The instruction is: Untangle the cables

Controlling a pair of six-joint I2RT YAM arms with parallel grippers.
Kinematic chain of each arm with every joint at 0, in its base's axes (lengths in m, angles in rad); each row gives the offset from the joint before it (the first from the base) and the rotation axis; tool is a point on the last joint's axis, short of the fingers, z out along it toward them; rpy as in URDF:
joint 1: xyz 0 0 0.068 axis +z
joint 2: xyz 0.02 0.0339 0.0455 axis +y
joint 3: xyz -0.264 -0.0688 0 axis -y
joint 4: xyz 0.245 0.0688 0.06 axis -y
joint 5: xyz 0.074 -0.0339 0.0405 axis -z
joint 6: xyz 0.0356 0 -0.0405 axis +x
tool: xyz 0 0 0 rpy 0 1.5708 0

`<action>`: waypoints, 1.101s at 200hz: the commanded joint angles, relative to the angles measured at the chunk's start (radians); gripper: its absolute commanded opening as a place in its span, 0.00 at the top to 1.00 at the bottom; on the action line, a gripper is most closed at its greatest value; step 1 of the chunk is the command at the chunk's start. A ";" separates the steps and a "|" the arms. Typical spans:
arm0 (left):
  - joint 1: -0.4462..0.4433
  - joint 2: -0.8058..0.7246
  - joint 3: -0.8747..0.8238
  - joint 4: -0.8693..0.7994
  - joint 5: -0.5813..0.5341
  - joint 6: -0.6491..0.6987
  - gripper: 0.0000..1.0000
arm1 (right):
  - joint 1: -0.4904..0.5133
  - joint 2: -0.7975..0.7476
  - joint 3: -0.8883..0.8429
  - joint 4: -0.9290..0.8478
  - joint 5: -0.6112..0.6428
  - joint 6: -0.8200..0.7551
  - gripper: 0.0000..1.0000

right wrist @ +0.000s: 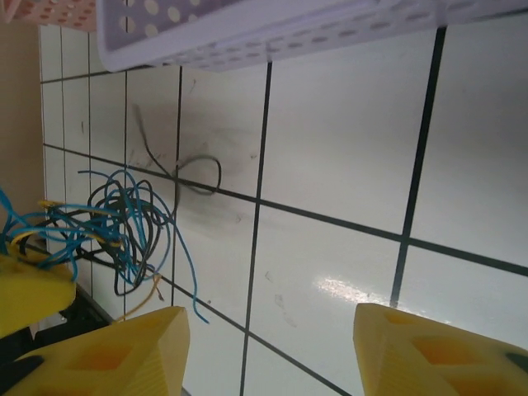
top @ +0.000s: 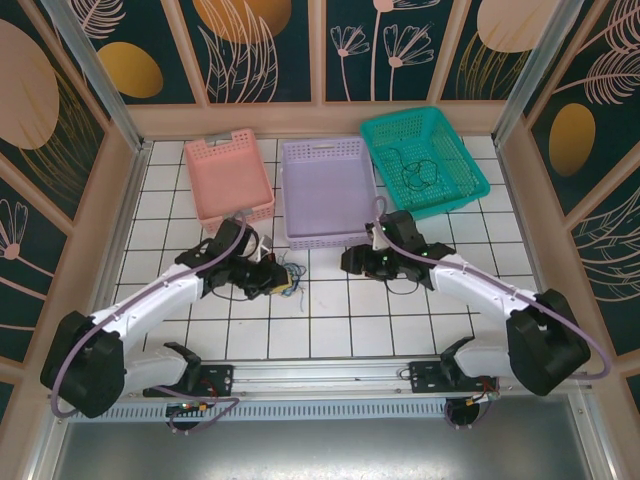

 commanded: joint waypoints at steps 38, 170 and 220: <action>-0.042 0.008 -0.094 0.260 0.108 -0.053 1.00 | 0.089 0.136 0.049 0.137 -0.113 -0.018 0.46; -0.043 0.053 -0.067 0.190 0.141 0.048 1.00 | 0.231 0.336 0.140 0.235 -0.035 -0.125 0.60; -0.043 0.035 -0.059 0.115 0.082 0.068 1.00 | 0.240 0.327 0.140 0.210 0.066 -0.093 1.00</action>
